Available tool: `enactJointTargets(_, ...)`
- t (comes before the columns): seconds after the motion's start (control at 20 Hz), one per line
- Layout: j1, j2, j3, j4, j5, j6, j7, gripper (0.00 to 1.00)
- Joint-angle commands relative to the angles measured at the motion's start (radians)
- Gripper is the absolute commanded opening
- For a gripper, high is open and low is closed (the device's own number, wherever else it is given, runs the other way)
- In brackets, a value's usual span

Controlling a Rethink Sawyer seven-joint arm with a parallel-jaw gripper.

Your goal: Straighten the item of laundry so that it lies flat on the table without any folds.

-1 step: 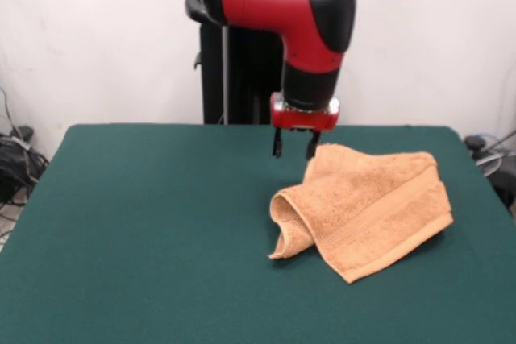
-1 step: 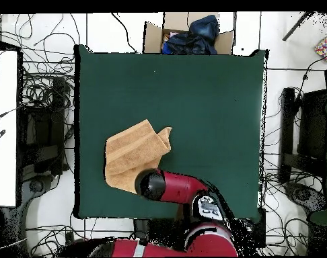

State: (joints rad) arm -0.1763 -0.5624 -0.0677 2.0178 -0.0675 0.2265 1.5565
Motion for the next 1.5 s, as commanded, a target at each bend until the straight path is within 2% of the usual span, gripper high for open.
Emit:
enactJointTargets(0.05,0.055,-0.019,0.048,0.036,0.018,0.003,0.190,1.00)
enactJointTargets(0.3,0.069,0.033,0.086,0.050,0.037,-0.055,0.216,1.00)
enactJointTargets(0.55,0.131,0.059,0.054,0.056,0.045,-0.096,0.252,1.00)
enactJointTargets(0.65,0.147,0.098,0.031,0.032,0.040,-0.153,0.260,1.00)
enactJointTargets(0.85,0.216,0.230,-0.105,-0.056,0.048,-0.356,0.292,1.00)
enactJointTargets(1.05,0.165,0.302,-0.067,-0.099,0.055,-0.391,0.235,1.00)
enactJointTargets(1.5,0.098,0.377,0.057,-0.098,0.056,-0.378,0.207,1.00)
